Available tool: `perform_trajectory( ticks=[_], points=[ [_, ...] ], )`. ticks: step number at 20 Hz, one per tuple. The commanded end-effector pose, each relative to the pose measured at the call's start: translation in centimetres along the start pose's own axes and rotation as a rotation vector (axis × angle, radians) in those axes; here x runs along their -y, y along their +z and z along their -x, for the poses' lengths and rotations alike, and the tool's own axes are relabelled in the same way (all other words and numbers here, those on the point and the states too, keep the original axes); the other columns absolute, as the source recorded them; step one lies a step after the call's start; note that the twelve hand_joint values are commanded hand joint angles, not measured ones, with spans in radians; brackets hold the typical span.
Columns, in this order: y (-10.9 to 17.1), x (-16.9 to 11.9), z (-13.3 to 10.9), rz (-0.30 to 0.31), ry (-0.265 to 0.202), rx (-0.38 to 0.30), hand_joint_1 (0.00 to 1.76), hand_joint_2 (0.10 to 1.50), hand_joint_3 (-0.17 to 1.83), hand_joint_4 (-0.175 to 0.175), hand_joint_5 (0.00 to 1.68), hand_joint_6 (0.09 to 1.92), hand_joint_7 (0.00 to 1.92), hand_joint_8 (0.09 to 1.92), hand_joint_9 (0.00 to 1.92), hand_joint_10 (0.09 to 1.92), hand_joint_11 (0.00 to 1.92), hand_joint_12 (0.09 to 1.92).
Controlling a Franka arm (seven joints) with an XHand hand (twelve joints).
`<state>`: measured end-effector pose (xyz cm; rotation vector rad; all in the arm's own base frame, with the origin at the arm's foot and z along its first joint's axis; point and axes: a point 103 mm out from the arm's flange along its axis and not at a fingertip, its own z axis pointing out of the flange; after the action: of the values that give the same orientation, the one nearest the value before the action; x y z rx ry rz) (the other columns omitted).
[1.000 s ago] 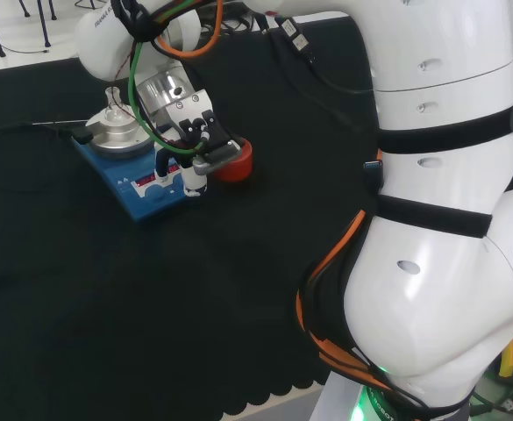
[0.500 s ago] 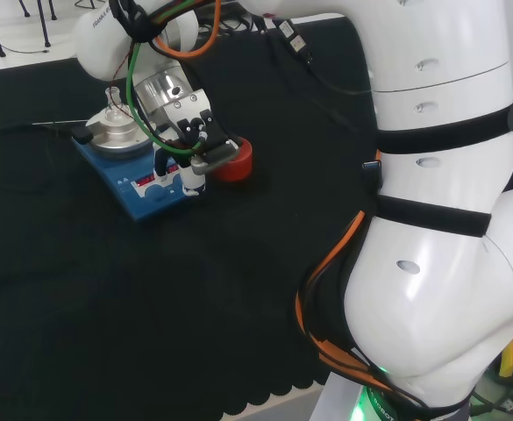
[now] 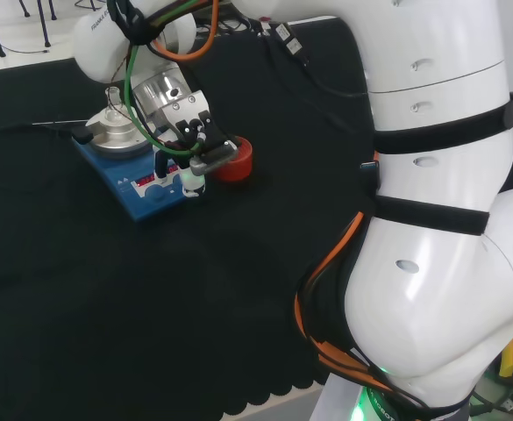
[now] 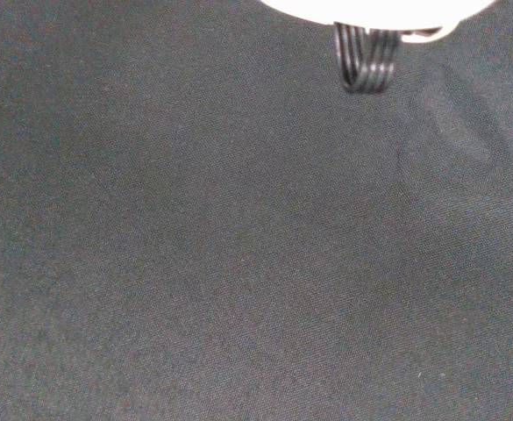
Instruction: Turn on the heater.
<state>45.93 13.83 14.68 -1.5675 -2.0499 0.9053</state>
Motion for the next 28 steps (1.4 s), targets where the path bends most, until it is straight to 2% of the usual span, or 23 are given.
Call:
perform_trajectory(
  ticks=[1,13,14,15,17,21,28],
  points=[
    [0.1,-0.2,-0.1,-0.007,0.002,0.003,1.48,0.66,1.05,-0.012,0.38,0.09,1.89,1.66,1.92,1.83,1.92,1.77],
    [0.2,-0.9,-0.8,-0.006,-0.013,0.002,1.49,0.66,1.06,-0.012,0.38,0.09,1.90,1.66,1.92,1.83,1.92,1.77],
    [0.0,-0.9,-1.2,0.028,-0.046,-0.082,1.49,0.66,1.06,-0.013,0.38,0.09,1.90,1.66,1.92,1.83,1.92,1.77],
    [-0.1,-0.9,-1.3,0.032,-0.042,-0.090,1.49,0.66,1.06,-0.013,0.38,0.09,1.90,1.66,1.92,1.83,1.92,1.76],
    [-0.5,-0.7,-1.9,0.023,-0.025,-0.050,1.49,0.66,1.06,-0.013,0.39,0.09,1.90,1.66,1.92,1.82,1.92,1.76],
    [-1.4,0.1,-2.4,0.021,-0.019,-0.013,1.49,0.66,1.06,-0.013,0.39,0.09,1.90,1.66,1.92,1.82,1.92,1.76],
    [-3.7,2.7,-2.1,0.067,-0.017,0.000,1.49,0.65,1.07,-0.014,0.40,0.09,1.90,1.66,1.92,1.82,1.92,1.76]
  ],
)
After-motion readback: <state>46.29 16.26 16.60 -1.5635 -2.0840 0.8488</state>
